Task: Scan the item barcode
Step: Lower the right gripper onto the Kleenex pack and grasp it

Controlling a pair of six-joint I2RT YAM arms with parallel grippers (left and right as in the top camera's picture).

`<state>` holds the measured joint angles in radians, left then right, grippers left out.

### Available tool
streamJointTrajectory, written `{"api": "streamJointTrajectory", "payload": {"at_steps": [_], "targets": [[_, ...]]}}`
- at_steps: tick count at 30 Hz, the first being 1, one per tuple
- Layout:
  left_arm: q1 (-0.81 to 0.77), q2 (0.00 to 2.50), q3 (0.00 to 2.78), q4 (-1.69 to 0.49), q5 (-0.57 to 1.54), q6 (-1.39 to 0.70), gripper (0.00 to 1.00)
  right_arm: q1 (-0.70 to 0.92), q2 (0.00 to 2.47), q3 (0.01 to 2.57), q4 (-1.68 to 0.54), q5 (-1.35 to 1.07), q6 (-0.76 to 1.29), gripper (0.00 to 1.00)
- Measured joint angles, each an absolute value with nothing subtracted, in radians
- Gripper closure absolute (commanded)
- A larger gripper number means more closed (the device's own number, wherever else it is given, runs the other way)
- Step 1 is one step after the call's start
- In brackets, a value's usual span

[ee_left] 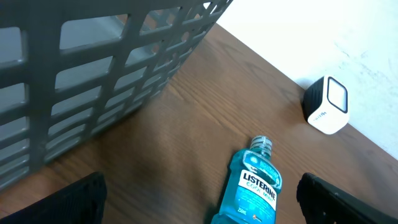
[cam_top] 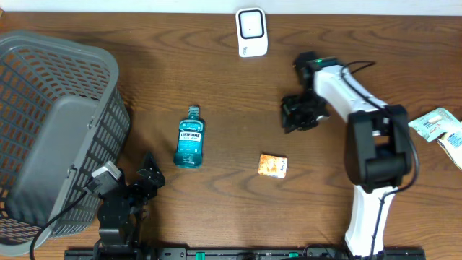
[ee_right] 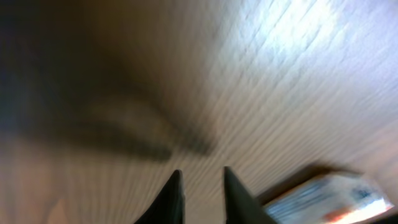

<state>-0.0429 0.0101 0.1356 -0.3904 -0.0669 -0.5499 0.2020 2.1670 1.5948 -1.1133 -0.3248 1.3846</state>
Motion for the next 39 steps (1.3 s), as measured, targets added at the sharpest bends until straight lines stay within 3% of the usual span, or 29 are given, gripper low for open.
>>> {"api": "streamJointTrajectory", "payload": {"at_steps": [6, 8, 10, 14, 16, 17, 18, 25, 29, 31, 35, 39], "targets": [[-0.043, 0.01, 0.136, -0.39, -0.067, -0.55, 0.02, 0.083, 1.959, 1.594, -1.145, -0.314, 1.124, 0.85], [-0.043, 0.01, 0.136, -0.39, -0.067, -0.55, 0.02, 0.05, 1.853, 1.594, -1.163, -0.308, 1.002, 0.66], [-0.043, 0.01, 0.136, -0.39, -0.067, -0.55, 0.02, 0.035, 1.755, 1.596, -1.19, -0.302, 0.847, 0.56], [-0.043, 0.01, 0.136, -0.39, -0.067, -0.55, 0.02, 0.061, 1.618, 1.601, -1.296, -0.299, 0.488, 0.66], [-0.043, 0.01, 0.136, -0.39, -0.067, -0.55, 0.02, 0.092, 1.592, 1.602, -1.34, -0.299, 0.34, 0.66], [-0.043, 0.01, 0.136, -0.39, -0.067, -0.55, 0.02, 0.109, 1.589, 1.602, -1.354, -0.299, 0.276, 0.52], [-0.043, 0.01, 0.136, -0.39, -0.067, -0.55, 0.02, 0.124, 1.59, 1.602, -1.361, -0.298, 0.227, 0.01], [-0.043, 0.01, 0.136, -0.39, -0.067, -0.55, 0.02, 0.184, 1.602, 1.58, -1.274, -0.217, 0.038, 0.02], [-0.043, 0.01, 0.136, -0.39, -0.067, -0.55, 0.02, 0.185, 1.602, 1.554, -1.261, -0.226, -0.096, 0.19], [-0.043, 0.01, 0.136, -0.39, -0.067, -0.55, 0.02, 0.189, 1.602, 1.518, -1.243, -0.265, -0.196, 0.14], [-0.043, 0.01, 0.136, -0.391, -0.067, -0.55, 0.02, 0.195, 1.602, 1.378, -1.119, -0.363, -0.374, 0.18], [-0.043, 0.01, 0.136, -0.391, -0.067, -0.55, 0.02, 0.204, 1.604, 1.206, -0.938, -0.398, -0.452, 0.39]]}}
